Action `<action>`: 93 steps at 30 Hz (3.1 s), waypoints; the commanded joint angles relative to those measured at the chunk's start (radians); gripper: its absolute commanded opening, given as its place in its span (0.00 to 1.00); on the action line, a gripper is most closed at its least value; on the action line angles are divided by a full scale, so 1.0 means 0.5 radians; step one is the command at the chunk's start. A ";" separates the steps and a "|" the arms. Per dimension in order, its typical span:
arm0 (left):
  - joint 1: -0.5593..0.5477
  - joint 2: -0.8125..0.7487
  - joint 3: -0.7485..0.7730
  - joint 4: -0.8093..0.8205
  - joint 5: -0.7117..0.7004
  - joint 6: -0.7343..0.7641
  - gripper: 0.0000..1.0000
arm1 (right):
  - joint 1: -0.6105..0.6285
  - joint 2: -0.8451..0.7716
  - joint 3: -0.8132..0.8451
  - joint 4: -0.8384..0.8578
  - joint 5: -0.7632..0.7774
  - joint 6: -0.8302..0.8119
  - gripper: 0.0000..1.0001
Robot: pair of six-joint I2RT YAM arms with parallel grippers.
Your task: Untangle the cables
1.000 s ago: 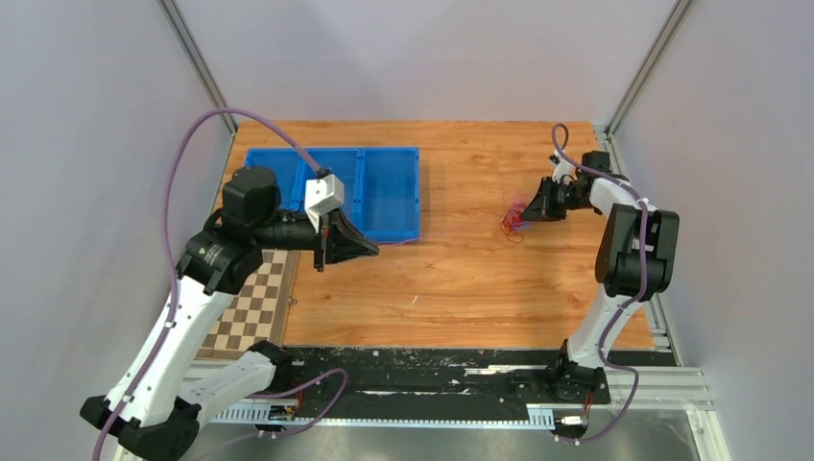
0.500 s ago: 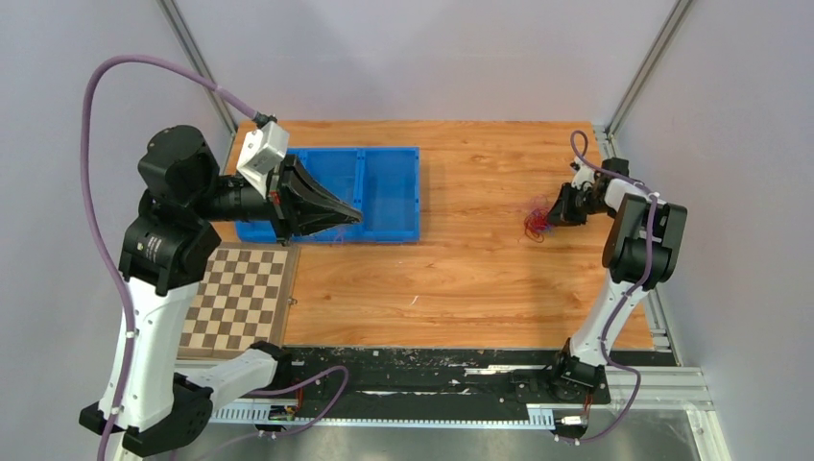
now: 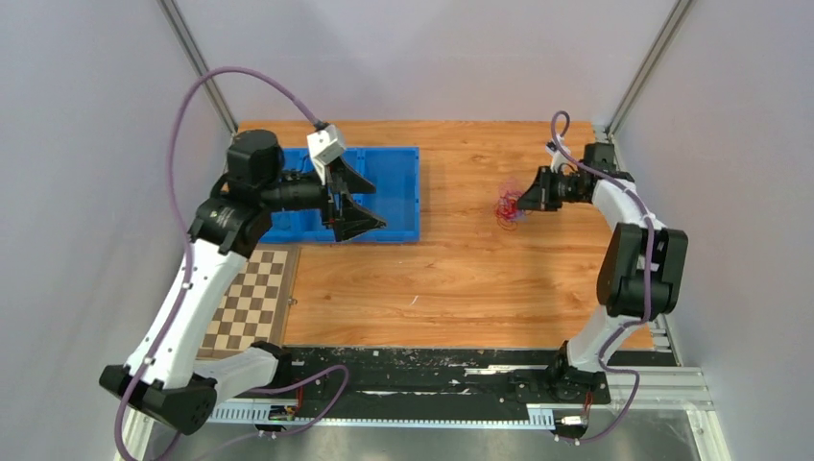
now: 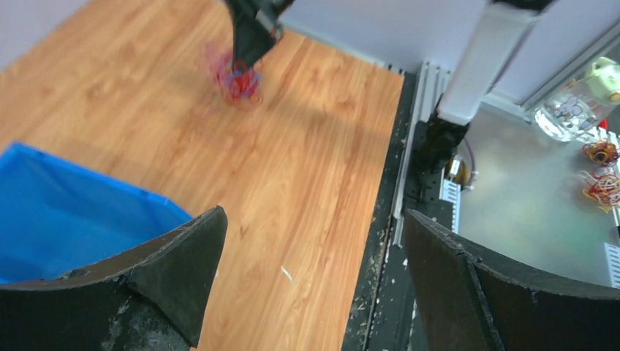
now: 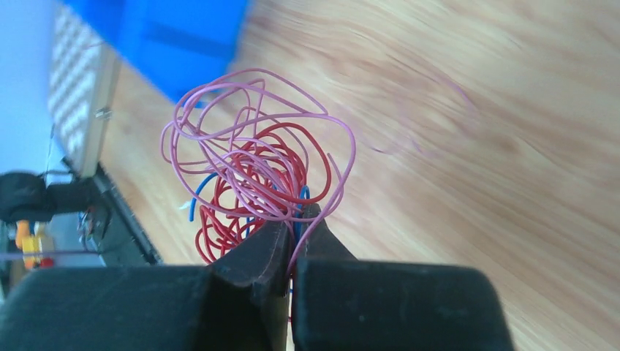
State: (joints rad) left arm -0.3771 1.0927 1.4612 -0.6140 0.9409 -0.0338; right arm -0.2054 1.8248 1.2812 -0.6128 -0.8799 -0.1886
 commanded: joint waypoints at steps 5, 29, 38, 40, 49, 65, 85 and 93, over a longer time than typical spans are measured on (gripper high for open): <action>-0.024 0.095 -0.558 0.664 -0.037 0.132 1.00 | 0.307 -0.654 0.115 0.035 -0.442 0.070 0.00; -0.736 0.566 -0.840 1.673 -0.754 -0.145 1.00 | 0.721 -0.866 0.389 0.179 -0.345 0.463 0.00; -0.812 0.785 -0.881 1.962 -0.799 -0.225 0.74 | 0.726 -0.883 0.303 0.294 -0.324 0.584 0.00; -0.849 0.812 -0.862 1.998 -0.780 -0.221 0.62 | 0.726 -0.877 0.291 0.312 -0.324 0.602 0.00; -0.869 0.450 -0.800 1.692 -0.449 -0.012 0.00 | 0.517 -0.764 0.219 0.309 -0.196 0.546 0.00; -0.825 0.028 -0.204 1.263 -0.337 0.113 0.00 | 0.340 -0.318 0.065 0.309 0.153 0.176 0.05; -0.292 0.116 0.426 1.287 -0.455 -0.437 0.00 | 0.345 -0.391 -0.432 0.285 0.222 -0.084 0.20; -0.074 0.274 0.958 1.248 -0.613 -0.496 0.00 | 0.346 -0.231 -0.542 0.260 0.437 -0.223 0.16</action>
State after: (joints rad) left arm -0.4419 1.2167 1.8011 -0.0151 0.6918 -0.2474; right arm -0.0349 1.6749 1.0145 -0.4984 -0.7216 -0.2405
